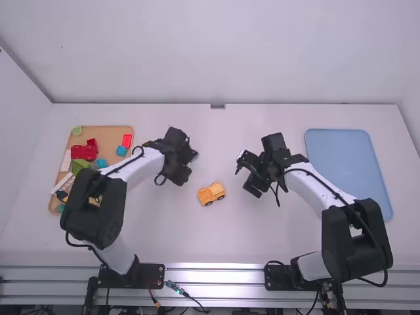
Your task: Assemble lego blocks to make yellow taxi
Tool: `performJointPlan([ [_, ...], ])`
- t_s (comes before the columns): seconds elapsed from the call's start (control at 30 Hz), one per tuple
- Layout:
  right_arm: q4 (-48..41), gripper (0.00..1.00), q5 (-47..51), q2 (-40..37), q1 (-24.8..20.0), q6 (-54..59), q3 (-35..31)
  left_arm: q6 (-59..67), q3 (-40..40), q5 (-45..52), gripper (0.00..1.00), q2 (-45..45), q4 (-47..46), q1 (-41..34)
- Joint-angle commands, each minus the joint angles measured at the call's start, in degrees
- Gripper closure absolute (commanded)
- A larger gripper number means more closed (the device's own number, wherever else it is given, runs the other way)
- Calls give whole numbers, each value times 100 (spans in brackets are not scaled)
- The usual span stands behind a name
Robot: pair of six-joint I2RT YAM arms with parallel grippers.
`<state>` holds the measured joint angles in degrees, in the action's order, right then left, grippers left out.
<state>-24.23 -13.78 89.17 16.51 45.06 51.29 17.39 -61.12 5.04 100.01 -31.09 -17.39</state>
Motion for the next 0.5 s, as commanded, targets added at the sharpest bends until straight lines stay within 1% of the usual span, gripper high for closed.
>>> performJointPlan([
  [0.0,-20,1,-17,-42,-85,-22,28,1993,186,365,98,-59,-76,-162],
  [0.03,-20,1,-37,-42,-111,-22,28,2500,238,365,98,-59,-197,-225],
  [0.1,-20,1,-61,-42,-114,-20,28,3040,289,489,98,-61,-407,-258],
  [0.17,-17,1,-74,-42,-111,-20,28,3473,330,690,98,-61,-520,-232],
  [0.2,-11,1,-74,-42,-122,-22,28,4069,352,961,98,-76,-741,-164],
  [0.3,0,1,-81,-42,-118,-11,28,4884,363,1265,98,-162,-1019,-109],
  [0.4,2,1,-79,-42,-118,20,28,5577,367,1414,98,-188,-1025,-105],
  [0.47,2,1,-81,-42,-105,24,28,5888,380,1318,98,-188,-1005,-105],
])
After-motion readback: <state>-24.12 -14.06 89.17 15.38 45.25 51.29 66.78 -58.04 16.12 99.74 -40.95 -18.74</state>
